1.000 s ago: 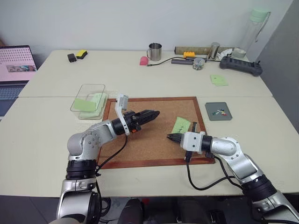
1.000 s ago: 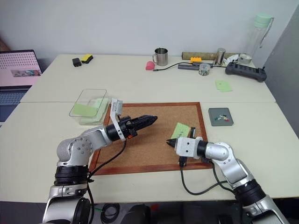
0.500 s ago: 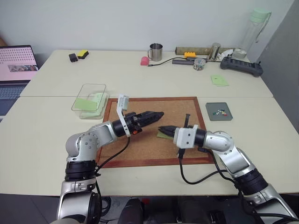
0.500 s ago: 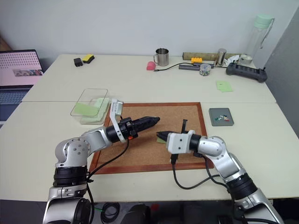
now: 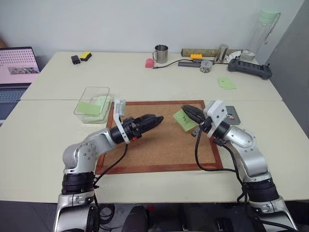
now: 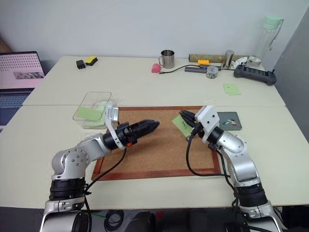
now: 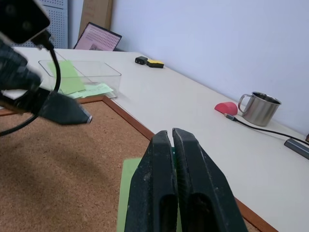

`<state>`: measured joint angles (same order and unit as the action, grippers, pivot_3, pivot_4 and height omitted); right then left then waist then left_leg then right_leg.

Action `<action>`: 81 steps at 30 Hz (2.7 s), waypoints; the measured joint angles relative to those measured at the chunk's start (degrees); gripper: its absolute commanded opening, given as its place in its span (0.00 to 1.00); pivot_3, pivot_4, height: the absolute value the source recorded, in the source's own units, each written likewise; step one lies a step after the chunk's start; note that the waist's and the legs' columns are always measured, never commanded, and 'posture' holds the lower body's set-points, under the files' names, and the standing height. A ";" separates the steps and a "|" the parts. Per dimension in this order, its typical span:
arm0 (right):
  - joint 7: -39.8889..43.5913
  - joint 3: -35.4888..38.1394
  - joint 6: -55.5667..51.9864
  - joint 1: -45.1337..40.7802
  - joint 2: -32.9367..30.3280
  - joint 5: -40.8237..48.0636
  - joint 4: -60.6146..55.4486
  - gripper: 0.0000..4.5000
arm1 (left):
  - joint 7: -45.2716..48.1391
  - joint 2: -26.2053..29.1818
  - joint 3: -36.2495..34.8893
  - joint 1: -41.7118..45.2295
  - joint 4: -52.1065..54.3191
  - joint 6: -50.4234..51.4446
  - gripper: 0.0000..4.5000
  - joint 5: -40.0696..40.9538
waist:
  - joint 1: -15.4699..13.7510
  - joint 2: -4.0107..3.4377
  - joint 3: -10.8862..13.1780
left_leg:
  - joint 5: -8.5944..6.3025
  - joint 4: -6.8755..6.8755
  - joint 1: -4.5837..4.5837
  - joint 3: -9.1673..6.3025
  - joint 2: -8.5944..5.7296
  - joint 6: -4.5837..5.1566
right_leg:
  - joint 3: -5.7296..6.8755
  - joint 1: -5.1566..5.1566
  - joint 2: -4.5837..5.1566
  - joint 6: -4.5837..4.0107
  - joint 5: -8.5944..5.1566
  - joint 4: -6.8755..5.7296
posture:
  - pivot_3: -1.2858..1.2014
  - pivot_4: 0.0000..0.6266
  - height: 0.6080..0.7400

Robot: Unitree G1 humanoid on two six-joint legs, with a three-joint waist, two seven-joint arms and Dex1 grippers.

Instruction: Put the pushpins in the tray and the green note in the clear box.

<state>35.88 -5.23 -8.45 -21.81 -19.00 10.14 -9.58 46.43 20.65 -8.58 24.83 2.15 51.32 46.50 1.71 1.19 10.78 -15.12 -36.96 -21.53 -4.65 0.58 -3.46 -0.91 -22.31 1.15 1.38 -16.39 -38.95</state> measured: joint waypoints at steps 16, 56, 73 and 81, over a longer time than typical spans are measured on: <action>-1.22 -0.22 -9.31 -1.82 2.82 7.68 -8.93 0.00 | 3.73 -0.91 5.16 3.45 -0.25 -5.83 0.94 -2.72 | 0.06 0.00 0.00 | -0.01 -0.01 -0.01 0.01 -0.01 0.03 | 0.01 0.00 -0.01 0.00 0.00 0.00 | 0.52 0.24 1.00; -2.52 -2.81 -10.14 -1.19 3.51 6.68 -9.23 0.00 | -3.51 -3.04 6.35 5.36 -6.59 -7.61 0.00 -8.71 | 0.08 0.00 0.00 | -0.02 -0.01 -0.04 0.01 -0.03 0.04 | 0.05 -0.03 -0.02 0.01 0.00 0.01 | 0.52 0.24 1.00; -17.47 14.76 -17.56 5.82 -1.92 4.37 -0.67 0.00 | 7.34 2.41 22.45 5.11 4.58 -27.50 0.00 -24.04 | -0.16 -0.01 0.00 | -0.01 0.00 -0.11 0.08 -0.10 0.04 | -0.06 -0.04 0.00 -0.01 0.00 0.06 | 0.52 0.24 1.00; -20.21 19.23 -22.37 -0.38 -2.21 6.62 10.14 0.00 | 10.30 2.04 24.29 5.95 1.60 -33.16 0.00 -27.72 | 0.24 -0.03 0.01 | 0.00 -0.01 -0.04 0.15 -0.05 0.08 | -0.04 -0.05 -0.10 -0.02 0.01 -0.02 | 0.52 0.24 1.00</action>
<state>15.67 14.00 -30.82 -22.19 -21.21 16.76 0.55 56.72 22.68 15.71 30.78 3.75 18.16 18.77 1.95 1.16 10.79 -15.12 -36.96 -21.58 -4.49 0.53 -3.38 -0.95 -22.35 1.05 1.35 -16.38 -38.97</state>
